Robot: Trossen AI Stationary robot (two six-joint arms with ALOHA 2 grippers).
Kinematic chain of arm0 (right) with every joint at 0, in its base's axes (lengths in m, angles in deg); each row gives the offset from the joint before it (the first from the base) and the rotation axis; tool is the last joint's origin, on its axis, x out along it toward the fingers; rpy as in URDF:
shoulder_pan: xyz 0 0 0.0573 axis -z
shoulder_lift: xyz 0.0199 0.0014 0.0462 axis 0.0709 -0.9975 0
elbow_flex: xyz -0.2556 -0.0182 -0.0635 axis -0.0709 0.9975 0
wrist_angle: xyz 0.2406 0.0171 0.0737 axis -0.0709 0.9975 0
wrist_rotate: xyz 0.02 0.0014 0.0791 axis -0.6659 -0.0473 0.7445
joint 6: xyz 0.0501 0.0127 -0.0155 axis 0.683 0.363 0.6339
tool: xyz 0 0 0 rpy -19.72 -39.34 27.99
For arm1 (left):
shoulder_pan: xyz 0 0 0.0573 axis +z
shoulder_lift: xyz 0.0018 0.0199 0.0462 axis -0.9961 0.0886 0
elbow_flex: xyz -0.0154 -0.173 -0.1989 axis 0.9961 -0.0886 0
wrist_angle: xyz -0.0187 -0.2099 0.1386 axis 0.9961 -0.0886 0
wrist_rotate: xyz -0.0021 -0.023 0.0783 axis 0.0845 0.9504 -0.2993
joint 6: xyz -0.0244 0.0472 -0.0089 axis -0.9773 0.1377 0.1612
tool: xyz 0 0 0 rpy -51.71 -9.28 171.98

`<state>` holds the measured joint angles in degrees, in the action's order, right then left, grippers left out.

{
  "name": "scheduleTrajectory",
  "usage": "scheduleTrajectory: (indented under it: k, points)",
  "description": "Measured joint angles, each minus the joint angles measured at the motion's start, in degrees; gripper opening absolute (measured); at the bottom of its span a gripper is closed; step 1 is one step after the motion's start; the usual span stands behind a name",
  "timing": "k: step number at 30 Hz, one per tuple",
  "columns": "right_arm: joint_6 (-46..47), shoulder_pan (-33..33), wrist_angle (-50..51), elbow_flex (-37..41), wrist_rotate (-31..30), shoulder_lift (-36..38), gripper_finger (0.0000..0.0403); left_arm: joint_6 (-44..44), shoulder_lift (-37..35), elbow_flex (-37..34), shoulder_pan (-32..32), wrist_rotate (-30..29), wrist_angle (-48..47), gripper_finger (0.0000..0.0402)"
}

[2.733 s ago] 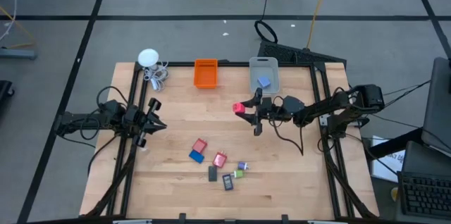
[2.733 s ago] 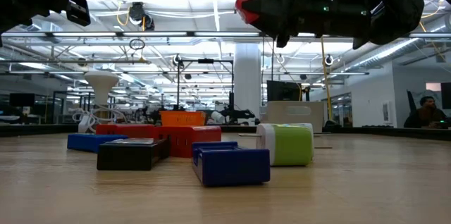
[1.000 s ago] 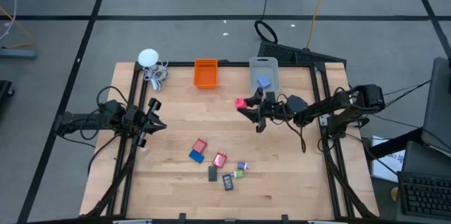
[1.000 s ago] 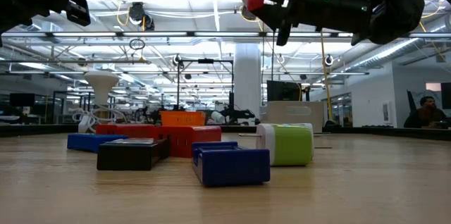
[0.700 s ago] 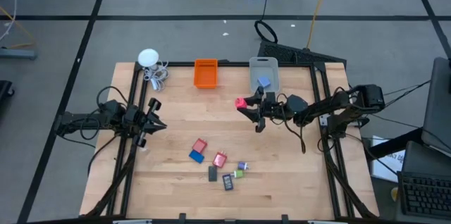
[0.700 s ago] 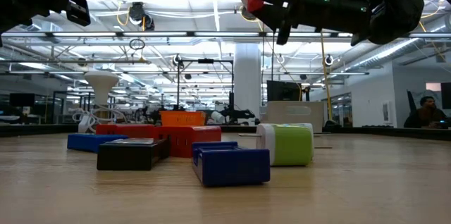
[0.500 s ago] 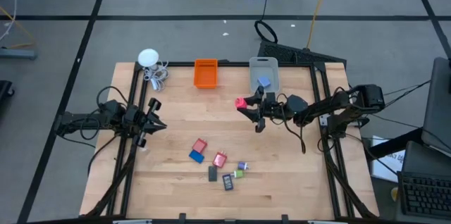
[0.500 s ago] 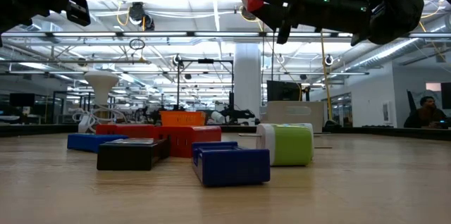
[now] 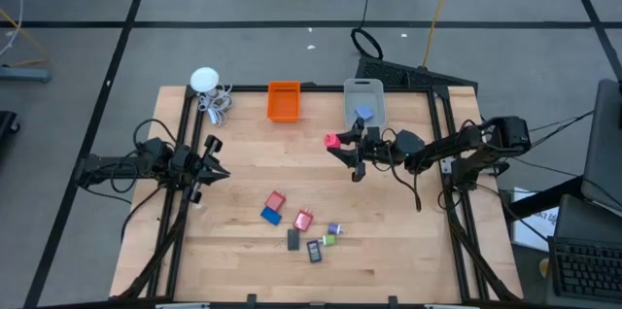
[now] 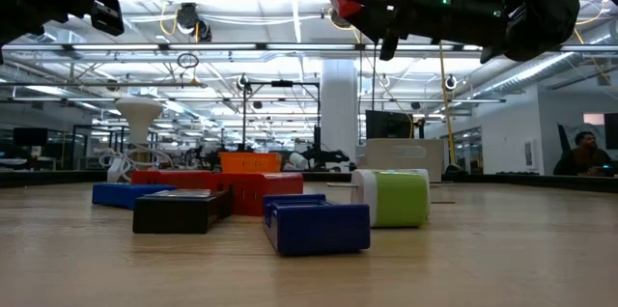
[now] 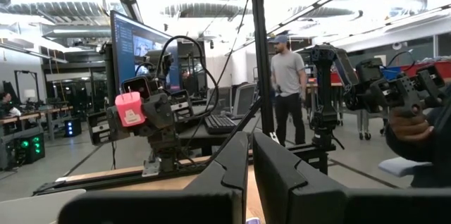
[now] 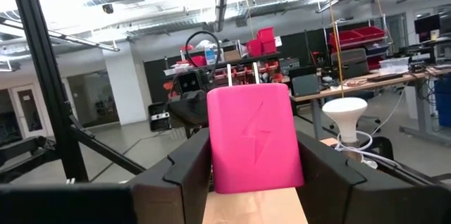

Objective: Pick & Place Office items
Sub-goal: Put the pink charger adapter into the gray bin

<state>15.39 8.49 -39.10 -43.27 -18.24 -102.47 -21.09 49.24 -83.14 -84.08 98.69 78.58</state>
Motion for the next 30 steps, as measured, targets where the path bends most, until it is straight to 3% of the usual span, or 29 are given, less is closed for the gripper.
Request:
scheduleTrajectory:
  k: [30]
  points:
    - [-1.71,-2.27,10.19,0.0,-0.32,-0.02,0.0164,0.0,0.02,0.0,0.0,0.0,0.02,0.0024]
